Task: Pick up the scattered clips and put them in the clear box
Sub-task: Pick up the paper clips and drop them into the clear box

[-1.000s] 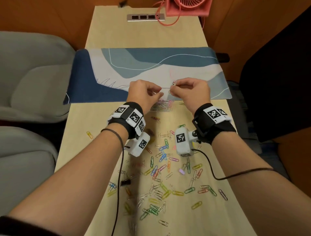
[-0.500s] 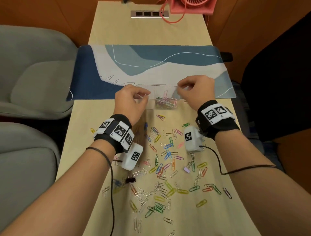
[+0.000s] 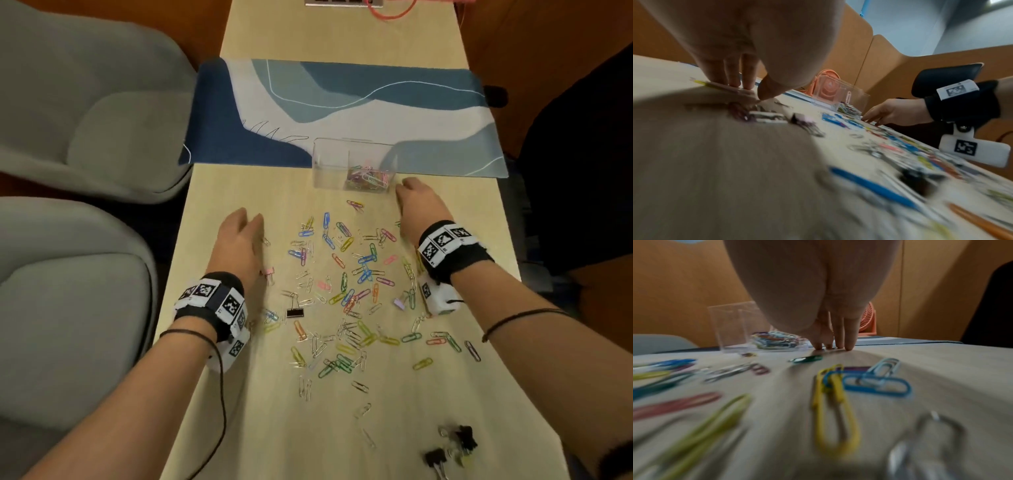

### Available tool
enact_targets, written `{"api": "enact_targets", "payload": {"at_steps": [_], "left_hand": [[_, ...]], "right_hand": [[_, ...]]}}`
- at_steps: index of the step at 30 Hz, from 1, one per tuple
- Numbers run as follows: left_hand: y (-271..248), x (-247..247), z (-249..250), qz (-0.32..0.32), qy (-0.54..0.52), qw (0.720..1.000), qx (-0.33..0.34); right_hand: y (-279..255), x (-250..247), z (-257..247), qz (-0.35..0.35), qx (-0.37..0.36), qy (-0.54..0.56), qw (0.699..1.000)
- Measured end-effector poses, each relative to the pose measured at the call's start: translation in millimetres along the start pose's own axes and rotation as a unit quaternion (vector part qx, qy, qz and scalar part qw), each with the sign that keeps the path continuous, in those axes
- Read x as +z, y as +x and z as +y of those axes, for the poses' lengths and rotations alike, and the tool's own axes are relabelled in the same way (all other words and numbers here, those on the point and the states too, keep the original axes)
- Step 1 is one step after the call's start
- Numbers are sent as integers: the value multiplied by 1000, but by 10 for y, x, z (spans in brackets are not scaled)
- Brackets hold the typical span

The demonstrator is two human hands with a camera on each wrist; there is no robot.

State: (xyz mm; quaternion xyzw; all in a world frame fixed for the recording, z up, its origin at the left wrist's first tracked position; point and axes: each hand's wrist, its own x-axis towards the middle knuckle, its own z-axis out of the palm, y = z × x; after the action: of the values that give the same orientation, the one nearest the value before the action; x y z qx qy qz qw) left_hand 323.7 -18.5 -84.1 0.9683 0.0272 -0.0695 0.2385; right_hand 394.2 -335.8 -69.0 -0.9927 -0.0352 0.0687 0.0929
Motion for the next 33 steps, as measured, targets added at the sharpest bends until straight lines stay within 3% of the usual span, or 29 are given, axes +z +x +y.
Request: {"api": "enact_targets", "payload": {"at_steps": [5,9,15,22,27,33], "left_hand": [[-274,71,15,-17,-61,998,15],[-458,-17,33,33,-42,996,64],[-683,-34,-76,64,-25,996,64],[-517,-99,13,80,-55,995,15],[-303,-240,80,8,-66,996,-63],[-181,-261,-2,-24,-83,995,-55]], "right_hand": [[-398,113,-290,-24,-16,10,1000],[-645,232,-532,-22,-63,-1,998],[-944,322,-671,-22,-65,-19,997],[-939,211,-591,-27,-61,-15,998],[-889,48,-481,-21,9,129,991],[-937,-69,-253,-12,135,323,937]]}}
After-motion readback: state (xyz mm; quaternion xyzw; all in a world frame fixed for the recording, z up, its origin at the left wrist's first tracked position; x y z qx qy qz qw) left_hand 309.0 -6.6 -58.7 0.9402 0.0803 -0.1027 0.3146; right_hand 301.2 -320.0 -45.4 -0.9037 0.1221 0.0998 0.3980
